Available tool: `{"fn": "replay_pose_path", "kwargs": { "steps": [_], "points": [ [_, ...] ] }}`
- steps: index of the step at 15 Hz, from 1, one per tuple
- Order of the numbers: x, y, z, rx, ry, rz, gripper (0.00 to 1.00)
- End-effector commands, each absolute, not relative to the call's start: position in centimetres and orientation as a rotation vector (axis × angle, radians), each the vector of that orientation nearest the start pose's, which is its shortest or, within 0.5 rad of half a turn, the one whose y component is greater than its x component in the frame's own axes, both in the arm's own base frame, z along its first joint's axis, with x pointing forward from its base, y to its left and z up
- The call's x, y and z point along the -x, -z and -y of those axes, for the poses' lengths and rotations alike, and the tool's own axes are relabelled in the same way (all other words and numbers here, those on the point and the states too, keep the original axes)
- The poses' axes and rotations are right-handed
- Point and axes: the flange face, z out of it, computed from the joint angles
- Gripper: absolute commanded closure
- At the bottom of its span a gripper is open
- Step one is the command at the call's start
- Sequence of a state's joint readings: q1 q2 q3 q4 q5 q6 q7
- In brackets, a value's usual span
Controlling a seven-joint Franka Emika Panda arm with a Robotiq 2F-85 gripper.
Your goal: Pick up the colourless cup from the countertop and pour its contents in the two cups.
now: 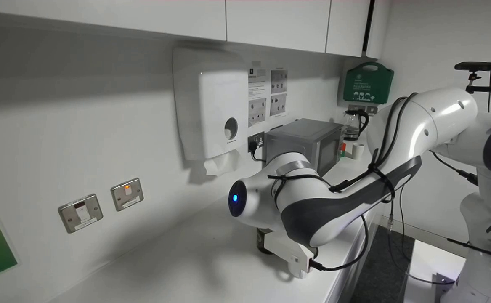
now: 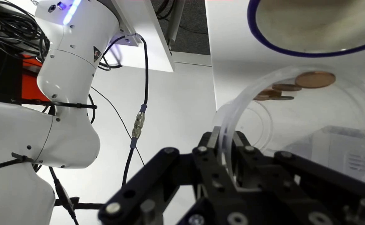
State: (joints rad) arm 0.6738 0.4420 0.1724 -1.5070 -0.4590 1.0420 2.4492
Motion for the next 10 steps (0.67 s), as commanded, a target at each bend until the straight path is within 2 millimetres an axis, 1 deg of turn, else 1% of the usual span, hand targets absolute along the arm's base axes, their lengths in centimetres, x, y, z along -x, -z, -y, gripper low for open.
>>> {"fn": "replay_pose_path", "kwargs": {
  "steps": [1,3,4,10],
  "points": [
    [-43.49,-39.57,-37.89,-1.531,-0.562,1.616,0.93],
    [-43.49,-39.57,-37.9,-1.531,-0.562,1.616,0.93],
    [-43.49,-39.57,-37.9,-1.531,-0.562,1.616,0.98],
    [-43.64,-38.76,-37.86,-1.524,-0.557,1.602,0.98]
  ]
}}
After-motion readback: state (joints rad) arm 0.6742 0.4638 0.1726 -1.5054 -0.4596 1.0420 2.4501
